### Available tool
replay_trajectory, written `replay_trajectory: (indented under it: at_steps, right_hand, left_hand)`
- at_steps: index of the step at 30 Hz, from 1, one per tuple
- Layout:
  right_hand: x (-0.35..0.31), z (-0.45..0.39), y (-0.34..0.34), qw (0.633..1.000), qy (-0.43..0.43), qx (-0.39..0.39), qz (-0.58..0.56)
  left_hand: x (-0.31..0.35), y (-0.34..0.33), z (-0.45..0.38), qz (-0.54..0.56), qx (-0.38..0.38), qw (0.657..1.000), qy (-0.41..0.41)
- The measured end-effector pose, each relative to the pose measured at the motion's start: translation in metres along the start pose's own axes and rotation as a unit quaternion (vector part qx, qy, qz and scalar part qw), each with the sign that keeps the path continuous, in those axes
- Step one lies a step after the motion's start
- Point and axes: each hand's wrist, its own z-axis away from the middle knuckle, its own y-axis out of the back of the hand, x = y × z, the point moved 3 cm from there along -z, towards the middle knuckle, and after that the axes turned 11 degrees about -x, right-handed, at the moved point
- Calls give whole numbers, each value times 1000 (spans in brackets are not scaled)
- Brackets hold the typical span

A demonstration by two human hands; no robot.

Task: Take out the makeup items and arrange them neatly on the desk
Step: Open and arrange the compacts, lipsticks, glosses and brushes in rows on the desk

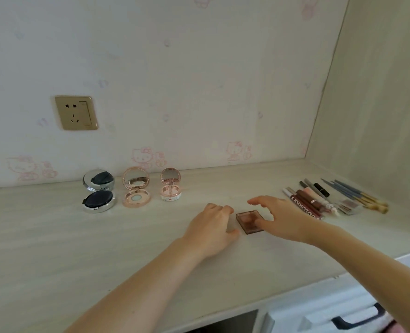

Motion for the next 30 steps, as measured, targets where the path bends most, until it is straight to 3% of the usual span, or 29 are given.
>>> replay_trajectory:
  at_steps: [20,30]
  right_hand:
    - [-8,-18,0,997,47,-53,40]
    - [-89,-41,1,989,128,-25,-69]
  left_hand:
    - [-5,-2,-12,135,9,991,-14]
    - [-64,39,36,357,91,930,12]
